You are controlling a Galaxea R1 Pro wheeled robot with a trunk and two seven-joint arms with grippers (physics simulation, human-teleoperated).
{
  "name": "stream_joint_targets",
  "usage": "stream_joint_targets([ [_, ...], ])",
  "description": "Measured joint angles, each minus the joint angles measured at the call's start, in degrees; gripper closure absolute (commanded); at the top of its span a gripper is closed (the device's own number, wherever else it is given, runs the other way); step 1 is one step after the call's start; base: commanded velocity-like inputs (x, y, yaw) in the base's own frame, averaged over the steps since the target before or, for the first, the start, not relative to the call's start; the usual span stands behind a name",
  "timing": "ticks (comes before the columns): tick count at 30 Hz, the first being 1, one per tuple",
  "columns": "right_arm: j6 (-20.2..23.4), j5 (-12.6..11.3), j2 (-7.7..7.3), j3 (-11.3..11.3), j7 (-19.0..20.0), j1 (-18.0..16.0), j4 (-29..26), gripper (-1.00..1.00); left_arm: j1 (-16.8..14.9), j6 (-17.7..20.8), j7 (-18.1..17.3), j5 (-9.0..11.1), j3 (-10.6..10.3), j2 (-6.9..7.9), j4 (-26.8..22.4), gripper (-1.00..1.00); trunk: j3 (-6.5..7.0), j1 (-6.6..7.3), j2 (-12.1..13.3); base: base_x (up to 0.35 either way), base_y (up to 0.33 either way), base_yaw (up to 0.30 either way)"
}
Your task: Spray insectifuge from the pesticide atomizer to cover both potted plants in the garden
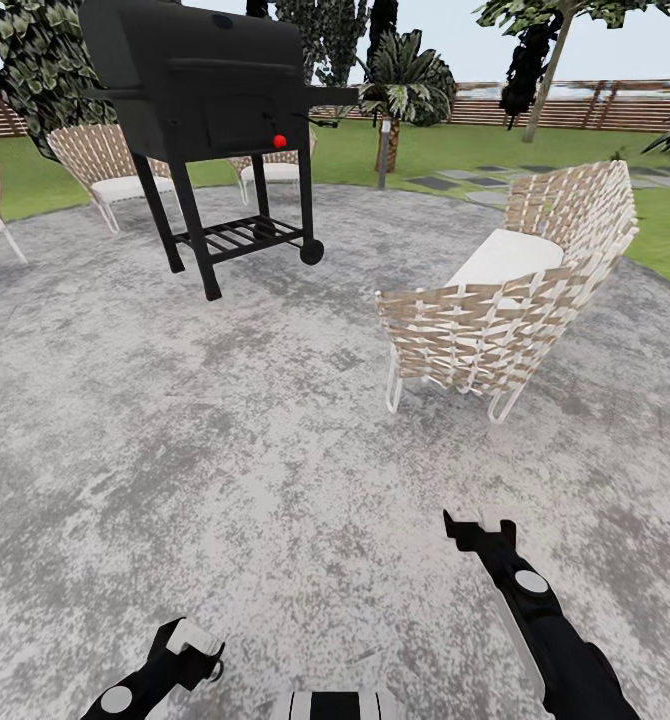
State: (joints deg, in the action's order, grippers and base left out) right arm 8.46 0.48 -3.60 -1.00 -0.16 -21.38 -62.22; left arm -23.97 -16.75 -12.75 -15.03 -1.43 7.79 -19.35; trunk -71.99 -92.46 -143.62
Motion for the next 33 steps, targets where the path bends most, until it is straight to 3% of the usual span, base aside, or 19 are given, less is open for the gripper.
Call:
stream_joint_targets([
  [19,0.00,0.00,0.09,0.03,0.00,0.00,-0.26,-1.00,0.00,0.00,0.00,0.00,0.07,0.05,0.00,-1.00,0.00,0.00,0.00,-0.002,0.000,0.000],
  [33,0.00,0.00,0.08,0.03,0.00,0.02,-0.26,-1.00,0.00,0.02,0.00,0.03,0.00,0.09,-0.01,-1.00,0.00,0.00,0.00,-0.117,0.000,0.000],
])
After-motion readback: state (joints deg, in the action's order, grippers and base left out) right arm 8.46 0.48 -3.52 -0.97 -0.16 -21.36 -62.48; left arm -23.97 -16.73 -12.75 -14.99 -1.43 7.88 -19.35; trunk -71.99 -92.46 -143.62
